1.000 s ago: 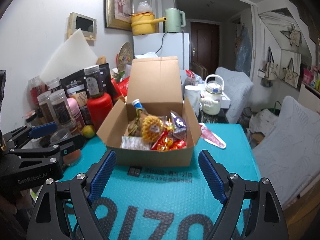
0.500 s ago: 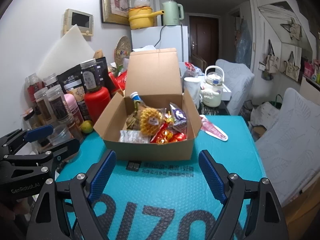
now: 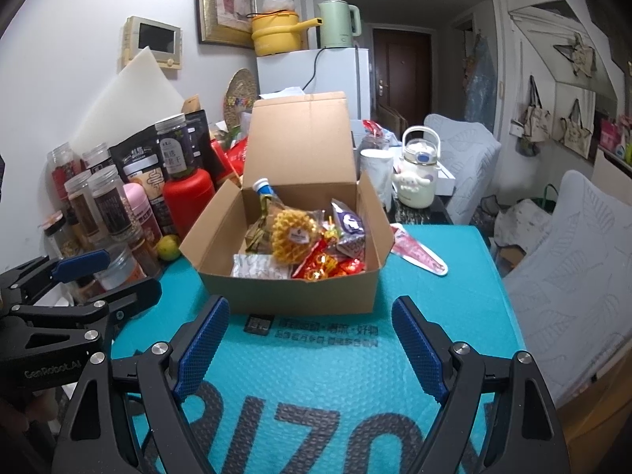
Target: Organize snacks
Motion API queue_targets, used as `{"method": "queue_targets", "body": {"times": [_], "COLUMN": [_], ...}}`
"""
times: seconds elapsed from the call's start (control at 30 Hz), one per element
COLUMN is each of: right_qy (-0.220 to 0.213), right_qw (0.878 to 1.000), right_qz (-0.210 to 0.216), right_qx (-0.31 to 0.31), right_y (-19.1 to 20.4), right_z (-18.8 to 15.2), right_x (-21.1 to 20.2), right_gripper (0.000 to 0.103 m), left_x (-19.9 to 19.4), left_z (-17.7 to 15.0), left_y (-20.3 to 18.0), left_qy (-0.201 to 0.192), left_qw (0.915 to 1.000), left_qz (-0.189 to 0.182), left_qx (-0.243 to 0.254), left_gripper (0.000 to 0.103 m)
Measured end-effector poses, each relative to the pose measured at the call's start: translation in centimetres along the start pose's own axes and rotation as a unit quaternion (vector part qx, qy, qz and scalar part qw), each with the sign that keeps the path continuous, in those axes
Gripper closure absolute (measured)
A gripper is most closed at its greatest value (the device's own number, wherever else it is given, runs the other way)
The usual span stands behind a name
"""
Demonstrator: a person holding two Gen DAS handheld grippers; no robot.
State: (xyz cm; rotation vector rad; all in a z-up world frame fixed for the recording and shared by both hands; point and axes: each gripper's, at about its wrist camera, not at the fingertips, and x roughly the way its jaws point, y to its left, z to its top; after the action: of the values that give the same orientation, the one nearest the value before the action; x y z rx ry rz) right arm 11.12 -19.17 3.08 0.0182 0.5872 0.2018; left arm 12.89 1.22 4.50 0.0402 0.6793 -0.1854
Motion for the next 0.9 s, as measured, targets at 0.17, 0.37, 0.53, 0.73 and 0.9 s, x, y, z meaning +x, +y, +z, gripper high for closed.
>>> {"method": "queue_targets", "body": {"times": [0.17, 0.37, 0.53, 0.73, 0.9], "right_qy": [-0.001, -0.001, 0.003, 0.003, 0.003], "right_qw": [1.000, 1.000, 1.000, 1.000, 1.000], "right_qz": [0.001, 0.005, 0.003, 0.011, 0.016], "right_qx": [0.000, -0.005, -0.008, -0.008, -0.007], "right_y": [-0.09, -0.09, -0.05, -0.02, -0.09], "right_z": [-0.02, -0.21, -0.36, -0.26, -0.34], "right_x": [-0.04, -0.11, -0.15, -0.27, -0.10], "right_gripper": [0.018, 0.018, 0.018, 0.018, 0.018], "left_x": [0.14, 0.25, 0.31, 0.71, 0.75], "left_z": [0.10, 0.16, 0.13, 0.36, 0.52], "left_y": [-0.09, -0.25, -0.36, -0.40, -0.23], "left_qy": [0.001, 0.000, 0.004, 0.014, 0.012], "left_qw": [1.0000, 1.0000, 1.0000, 0.9999, 0.9999], "left_qz": [0.000, 0.003, 0.005, 0.009, 0.010], "left_qx": [0.004, 0.004, 0.006, 0.002, -0.005], "left_gripper": [0.021, 0.021, 0.021, 0.021, 0.021]}}
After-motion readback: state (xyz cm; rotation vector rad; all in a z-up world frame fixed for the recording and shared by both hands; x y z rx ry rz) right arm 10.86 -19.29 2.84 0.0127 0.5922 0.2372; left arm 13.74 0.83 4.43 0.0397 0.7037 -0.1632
